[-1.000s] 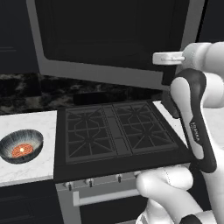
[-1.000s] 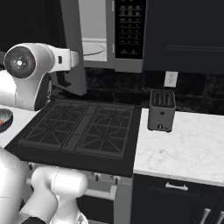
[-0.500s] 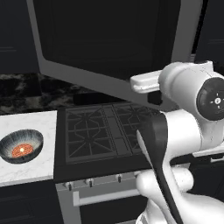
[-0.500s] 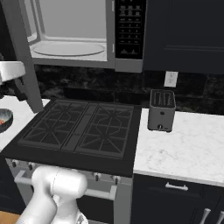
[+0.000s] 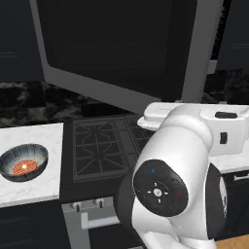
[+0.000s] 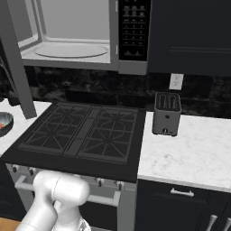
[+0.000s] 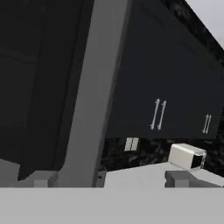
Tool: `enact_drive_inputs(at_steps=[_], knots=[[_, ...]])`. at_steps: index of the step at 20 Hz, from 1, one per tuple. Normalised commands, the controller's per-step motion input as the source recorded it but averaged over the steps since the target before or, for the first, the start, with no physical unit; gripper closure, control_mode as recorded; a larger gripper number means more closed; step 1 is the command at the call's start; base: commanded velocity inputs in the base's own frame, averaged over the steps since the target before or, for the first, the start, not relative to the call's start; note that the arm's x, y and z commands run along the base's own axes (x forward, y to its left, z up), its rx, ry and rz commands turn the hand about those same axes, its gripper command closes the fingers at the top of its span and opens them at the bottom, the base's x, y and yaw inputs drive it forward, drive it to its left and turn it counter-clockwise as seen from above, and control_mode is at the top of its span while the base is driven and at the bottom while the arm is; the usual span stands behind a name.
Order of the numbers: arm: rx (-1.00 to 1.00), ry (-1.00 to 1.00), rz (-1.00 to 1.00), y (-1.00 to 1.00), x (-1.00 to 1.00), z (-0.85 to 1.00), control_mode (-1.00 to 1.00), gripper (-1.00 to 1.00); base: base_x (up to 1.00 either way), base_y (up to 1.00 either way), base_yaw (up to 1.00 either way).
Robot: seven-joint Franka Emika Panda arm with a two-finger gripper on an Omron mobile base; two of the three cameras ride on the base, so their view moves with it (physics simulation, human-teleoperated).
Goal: Open the microwave, place the bowl with waffle inside the microwave, then close the microwave door and turn it on.
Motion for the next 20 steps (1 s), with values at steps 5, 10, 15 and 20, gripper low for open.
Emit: enact_drive_inputs(at_steps=[5, 10, 15, 20], knots=[[0.07, -0.04, -0.18, -0.98, -0.59, 0.19, -1.00, -1.00, 0.00, 0.00, 0.00], [0.23, 0.01, 0.16, -1.00, 0.01, 0.01, -1.00, -1.00, 0.00, 0.00, 0.00], [0.18, 0.11, 0.41, -0.88, 0.00, -0.07, -1.00, -1.00, 0.00, 0.00, 0.00], [0.34, 0.27, 0.49, -0.28, 0.32, 0.00, -1.00, -1.00, 0.00, 0.00, 0.00]])
